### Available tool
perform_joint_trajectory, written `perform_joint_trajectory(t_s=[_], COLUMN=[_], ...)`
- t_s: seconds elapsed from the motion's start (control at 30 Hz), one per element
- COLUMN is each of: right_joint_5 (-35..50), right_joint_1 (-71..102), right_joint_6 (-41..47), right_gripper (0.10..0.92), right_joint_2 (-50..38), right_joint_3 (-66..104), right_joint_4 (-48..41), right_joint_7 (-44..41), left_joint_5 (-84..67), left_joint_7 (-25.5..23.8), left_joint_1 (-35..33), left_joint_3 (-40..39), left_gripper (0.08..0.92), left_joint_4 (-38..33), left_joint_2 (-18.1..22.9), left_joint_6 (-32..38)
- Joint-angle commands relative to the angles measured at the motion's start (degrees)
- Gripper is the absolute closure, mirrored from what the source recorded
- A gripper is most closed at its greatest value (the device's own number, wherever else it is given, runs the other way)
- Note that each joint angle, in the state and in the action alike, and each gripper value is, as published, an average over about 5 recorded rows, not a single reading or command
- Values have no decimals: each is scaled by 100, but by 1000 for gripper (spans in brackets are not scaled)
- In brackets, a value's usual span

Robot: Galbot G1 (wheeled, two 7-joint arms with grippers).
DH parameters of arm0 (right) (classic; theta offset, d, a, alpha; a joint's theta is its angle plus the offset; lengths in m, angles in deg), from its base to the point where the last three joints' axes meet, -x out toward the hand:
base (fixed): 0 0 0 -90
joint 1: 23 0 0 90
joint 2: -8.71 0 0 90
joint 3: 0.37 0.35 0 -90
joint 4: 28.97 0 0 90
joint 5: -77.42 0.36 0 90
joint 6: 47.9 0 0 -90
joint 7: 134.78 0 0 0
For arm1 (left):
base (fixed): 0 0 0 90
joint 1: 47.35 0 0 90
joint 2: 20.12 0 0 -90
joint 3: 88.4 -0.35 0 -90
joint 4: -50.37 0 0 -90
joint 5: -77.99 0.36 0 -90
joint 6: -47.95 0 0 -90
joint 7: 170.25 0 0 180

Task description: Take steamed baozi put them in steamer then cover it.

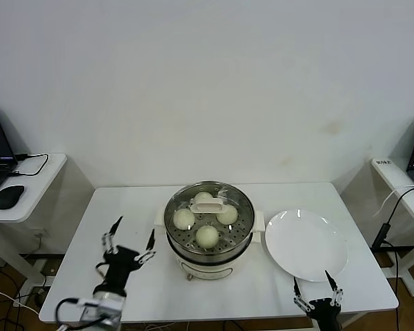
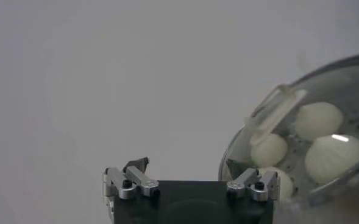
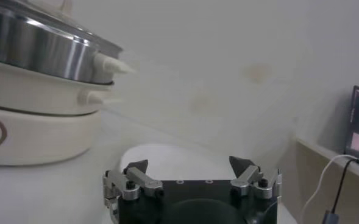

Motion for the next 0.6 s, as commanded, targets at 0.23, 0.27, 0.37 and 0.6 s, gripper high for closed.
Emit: perform_joint_trajectory(t_s=[0.23, 0.27, 0.37, 0.6], right_joint_5=[893, 901, 943, 1083], right_joint_1=[404, 421, 462, 479], right_joint_6=[342, 341, 349, 421], right_gripper=[203, 203, 203, 203], right_joint_2=[-413, -412, -414, -409], right_joint_3=[-79, -88, -114, -173], right_joint_4=[363, 371, 398, 510], right_joint_7=[-347, -349, -355, -408], left_joint_5=[-2989, -2990, -2968, -2823], left_joint_7=[422, 379, 304, 259], left_joint_1=[-1505, -1495, -1449, -1402], left_joint_3=[824, 803, 742, 612], left_gripper=[177, 177, 177, 177], left_joint_4=[703, 757, 860, 952], left_joint_2=[258, 262, 283, 346], left_joint_6=[1612, 1649, 1670, 1614])
